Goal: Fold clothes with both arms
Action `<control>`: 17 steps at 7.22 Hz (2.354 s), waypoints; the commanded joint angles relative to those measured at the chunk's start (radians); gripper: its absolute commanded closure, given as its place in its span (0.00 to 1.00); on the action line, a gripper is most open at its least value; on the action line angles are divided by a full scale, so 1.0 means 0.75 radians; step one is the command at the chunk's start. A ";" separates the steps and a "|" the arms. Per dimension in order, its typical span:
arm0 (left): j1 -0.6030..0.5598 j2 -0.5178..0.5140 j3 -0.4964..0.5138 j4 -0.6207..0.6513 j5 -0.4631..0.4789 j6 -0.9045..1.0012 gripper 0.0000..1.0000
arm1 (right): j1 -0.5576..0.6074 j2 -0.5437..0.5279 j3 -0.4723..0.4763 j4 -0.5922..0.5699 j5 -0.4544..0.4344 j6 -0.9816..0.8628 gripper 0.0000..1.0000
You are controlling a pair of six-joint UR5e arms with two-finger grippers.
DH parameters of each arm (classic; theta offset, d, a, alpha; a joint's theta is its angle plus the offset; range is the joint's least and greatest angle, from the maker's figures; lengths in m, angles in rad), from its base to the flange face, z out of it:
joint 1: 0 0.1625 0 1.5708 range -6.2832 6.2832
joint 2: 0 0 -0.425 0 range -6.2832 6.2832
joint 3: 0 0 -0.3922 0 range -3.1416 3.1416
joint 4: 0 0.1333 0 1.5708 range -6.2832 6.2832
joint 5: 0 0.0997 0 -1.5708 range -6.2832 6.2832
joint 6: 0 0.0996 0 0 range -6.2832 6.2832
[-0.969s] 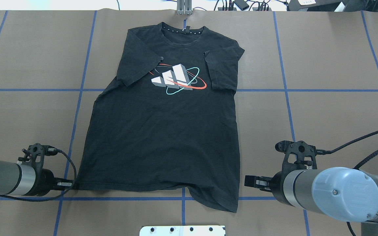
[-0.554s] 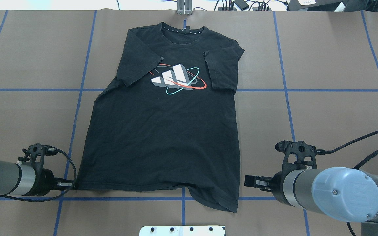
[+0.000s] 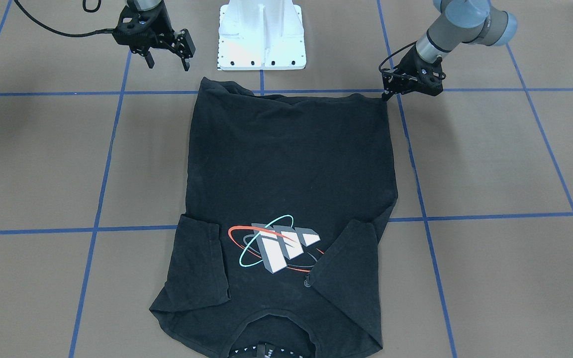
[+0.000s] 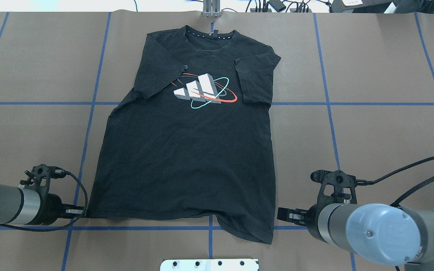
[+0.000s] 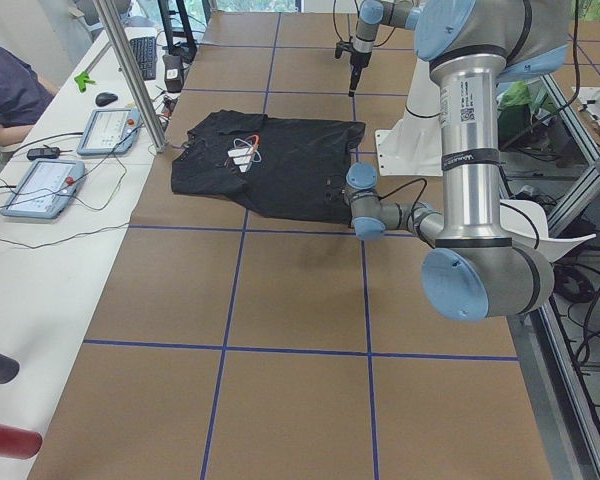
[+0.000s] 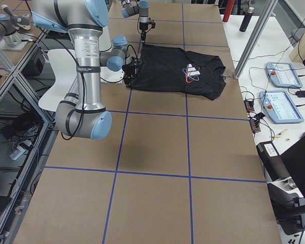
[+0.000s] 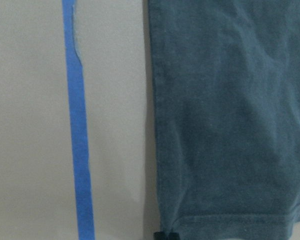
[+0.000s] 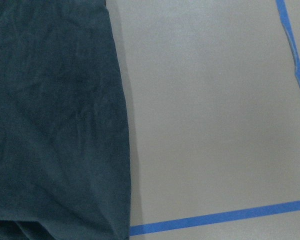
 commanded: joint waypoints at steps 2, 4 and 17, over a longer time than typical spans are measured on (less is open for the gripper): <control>0.001 0.001 -0.007 0.000 -0.002 -0.007 1.00 | -0.112 0.073 -0.121 0.009 -0.076 0.118 0.01; -0.001 0.001 -0.009 0.000 0.000 -0.009 1.00 | -0.140 0.096 -0.179 0.131 -0.135 0.177 0.03; 0.001 0.001 -0.009 0.000 0.000 -0.011 1.00 | -0.202 0.141 -0.302 0.183 -0.227 0.268 0.60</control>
